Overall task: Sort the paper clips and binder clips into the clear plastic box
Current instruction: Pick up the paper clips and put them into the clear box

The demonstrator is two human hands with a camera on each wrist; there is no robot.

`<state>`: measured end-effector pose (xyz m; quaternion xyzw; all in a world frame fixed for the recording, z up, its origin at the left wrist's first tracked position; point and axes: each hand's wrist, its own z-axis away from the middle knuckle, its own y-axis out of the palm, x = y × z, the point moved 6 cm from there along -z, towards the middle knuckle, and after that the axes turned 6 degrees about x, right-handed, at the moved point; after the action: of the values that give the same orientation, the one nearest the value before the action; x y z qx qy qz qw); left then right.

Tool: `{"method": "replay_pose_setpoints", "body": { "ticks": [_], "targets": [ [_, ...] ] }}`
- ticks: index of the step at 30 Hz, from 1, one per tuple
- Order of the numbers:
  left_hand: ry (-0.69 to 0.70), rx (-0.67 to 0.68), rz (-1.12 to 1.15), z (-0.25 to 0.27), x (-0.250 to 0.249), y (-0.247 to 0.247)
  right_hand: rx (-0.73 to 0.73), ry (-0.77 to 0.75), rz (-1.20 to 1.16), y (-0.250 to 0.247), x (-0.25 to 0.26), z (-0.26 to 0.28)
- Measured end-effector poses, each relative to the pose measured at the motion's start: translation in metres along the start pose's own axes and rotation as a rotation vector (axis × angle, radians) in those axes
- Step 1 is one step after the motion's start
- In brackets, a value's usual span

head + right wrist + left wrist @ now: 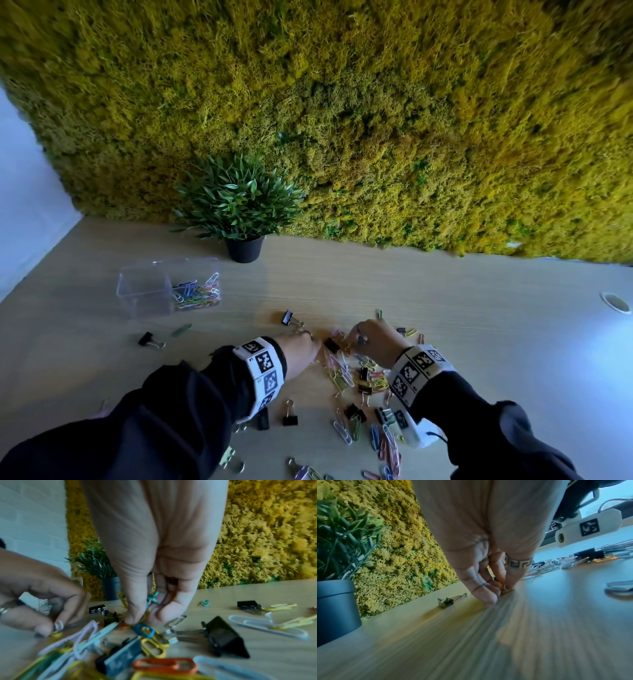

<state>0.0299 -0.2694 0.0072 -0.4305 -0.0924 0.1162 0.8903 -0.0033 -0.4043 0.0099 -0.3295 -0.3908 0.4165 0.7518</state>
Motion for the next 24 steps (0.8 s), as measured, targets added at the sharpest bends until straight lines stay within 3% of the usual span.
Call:
{"method": "replay_pose_setpoints", "body": {
  "ticks": [8, 10, 13, 15, 17, 20, 24],
  "targets": [
    [0.000, -0.095, 0.266, 0.019, 0.002, 0.002, -0.027, -0.084, -0.364, -0.021, 0.031, 0.002],
    [-0.051, -0.168, 0.473, 0.029, 0.019, 0.008, -0.022, -0.157, -0.408, -0.027, 0.054, 0.001],
    [-0.124, -0.378, 0.869, 0.062, 0.067, 0.015, -0.077, -0.254, -0.476, -0.038, 0.091, -0.013],
    [-0.198, -0.638, 1.088, 0.099, 0.111, 0.010, -0.145, -0.293, -0.451, -0.047, 0.123, -0.025],
    [-0.370, -0.863, 1.057, 0.136, 0.155, 0.004, -0.239, -0.332, -0.392, -0.054, 0.160, -0.035],
    [-0.532, -0.823, 0.936, 0.145, 0.201, 0.004, -0.345, -0.372, -0.351, -0.057, 0.212, -0.050],
    [-0.576, -0.695, 1.083, 0.125, 0.223, 0.024, -0.302, -0.335, -0.257, -0.047, 0.247, -0.077]
  ]
}}
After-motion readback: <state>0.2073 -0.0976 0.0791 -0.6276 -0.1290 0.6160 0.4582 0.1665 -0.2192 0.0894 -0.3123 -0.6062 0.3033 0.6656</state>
